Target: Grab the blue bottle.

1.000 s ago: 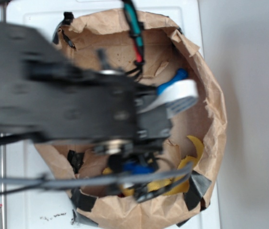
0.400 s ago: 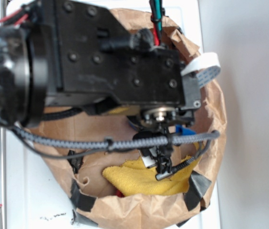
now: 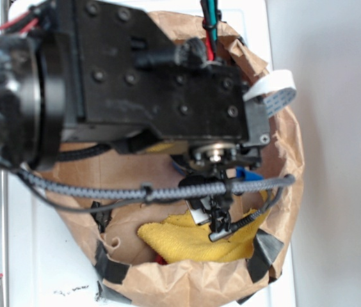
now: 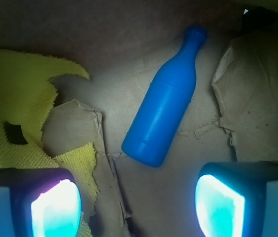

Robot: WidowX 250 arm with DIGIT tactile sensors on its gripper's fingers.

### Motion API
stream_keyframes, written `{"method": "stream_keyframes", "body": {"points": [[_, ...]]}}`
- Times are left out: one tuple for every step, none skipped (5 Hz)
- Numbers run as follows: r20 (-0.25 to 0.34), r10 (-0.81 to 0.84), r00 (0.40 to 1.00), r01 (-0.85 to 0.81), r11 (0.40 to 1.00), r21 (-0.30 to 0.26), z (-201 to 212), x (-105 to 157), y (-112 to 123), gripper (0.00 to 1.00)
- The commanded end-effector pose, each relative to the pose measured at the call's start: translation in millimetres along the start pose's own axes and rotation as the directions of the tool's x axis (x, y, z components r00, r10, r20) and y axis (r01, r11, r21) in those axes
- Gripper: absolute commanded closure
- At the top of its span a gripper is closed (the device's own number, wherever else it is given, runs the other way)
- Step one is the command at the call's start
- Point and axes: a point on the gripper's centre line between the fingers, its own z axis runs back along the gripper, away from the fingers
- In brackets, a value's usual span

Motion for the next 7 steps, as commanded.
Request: {"method": "stream_keyframes", "body": {"points": [[0.093, 0.080, 0.993, -0.081, 0.997, 0.009, -17, 21, -17, 0.00], [0.082, 0.077, 0.994, -0.080, 0.996, 0.034, -24, 17, -11, 0.00], [0.124, 0.066, 0.990, -0.075, 0.995, 0.064, -37, 15, 11, 0.00], [0.100, 0.058, 0.993, -0.065, 0.995, 0.072, -47, 19, 25, 0.00], [0.060, 0.078, 0.995, -0.083, 0.993, 0.086, -54, 29, 22, 0.00], [0.071, 0.115, 0.991, -0.124, 0.982, 0.143, -65, 40, 13, 0.00], [0.072, 0.145, 0.987, -0.157, 0.965, 0.209, -77, 45, 9, 1.00]]}}
